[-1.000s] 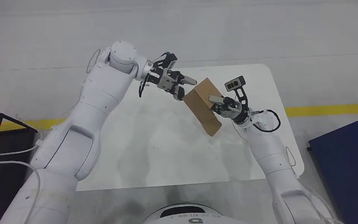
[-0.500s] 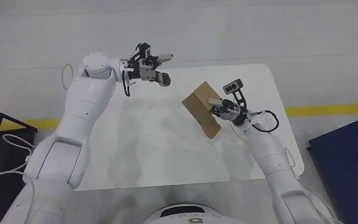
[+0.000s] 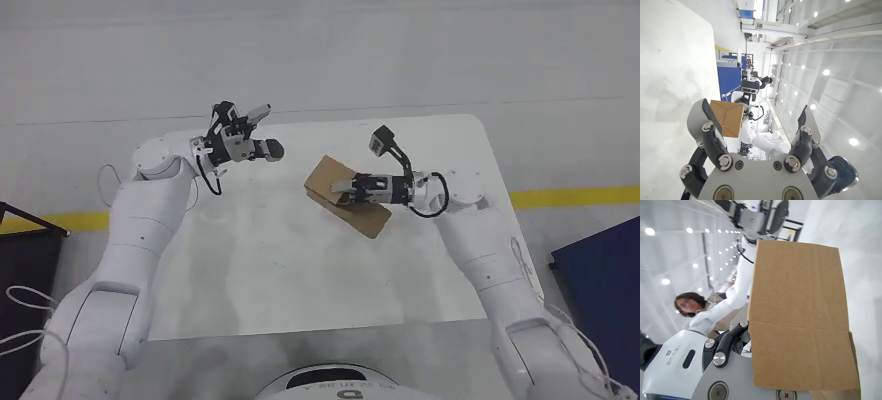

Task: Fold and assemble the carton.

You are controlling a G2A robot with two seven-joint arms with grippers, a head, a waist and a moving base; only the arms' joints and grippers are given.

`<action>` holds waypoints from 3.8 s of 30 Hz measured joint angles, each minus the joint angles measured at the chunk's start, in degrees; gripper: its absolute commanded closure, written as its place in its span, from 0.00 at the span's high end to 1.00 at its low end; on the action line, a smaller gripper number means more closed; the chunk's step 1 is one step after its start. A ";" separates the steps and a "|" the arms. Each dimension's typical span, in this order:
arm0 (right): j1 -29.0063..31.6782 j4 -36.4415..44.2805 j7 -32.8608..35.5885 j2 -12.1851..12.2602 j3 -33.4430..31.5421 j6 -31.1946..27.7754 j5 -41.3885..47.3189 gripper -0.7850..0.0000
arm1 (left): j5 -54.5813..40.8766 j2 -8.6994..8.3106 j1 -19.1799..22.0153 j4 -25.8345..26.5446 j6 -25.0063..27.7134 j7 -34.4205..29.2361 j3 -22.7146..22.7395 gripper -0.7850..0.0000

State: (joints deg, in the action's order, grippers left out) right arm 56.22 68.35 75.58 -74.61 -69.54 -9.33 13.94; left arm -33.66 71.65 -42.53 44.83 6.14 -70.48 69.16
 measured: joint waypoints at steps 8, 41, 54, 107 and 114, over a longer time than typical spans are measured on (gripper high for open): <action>-9.43 2.76 9.75 0.54 7.11 12.05 -15.66 0.00 | -2.39 -1.29 -6.86 5.74 2.44 3.17 4.04 1.00; -17.31 4.72 10.09 3.71 19.74 1.71 -27.01 0.52 | -2.78 0.25 -5.67 7.16 -0.24 7.31 -2.68 1.00; -1.15 16.14 -6.27 9.21 0.74 -17.95 -25.67 0.64 | -3.73 3.17 -0.21 -2.15 0.70 5.15 -8.89 1.00; 19.56 22.00 -25.22 12.21 -4.97 11.81 -32.16 0.49 | 0.96 15.56 14.58 -25.91 5.48 2.67 -21.93 1.00; 20.97 24.11 -24.54 12.48 -4.55 13.31 -33.65 0.47 | 1.56 15.80 14.31 -26.01 5.57 1.92 -21.58 1.00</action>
State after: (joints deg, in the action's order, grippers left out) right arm 77.19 92.46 51.05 -62.14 -74.08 3.98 -19.70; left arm -32.10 87.46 -28.22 18.82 11.71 -68.56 47.58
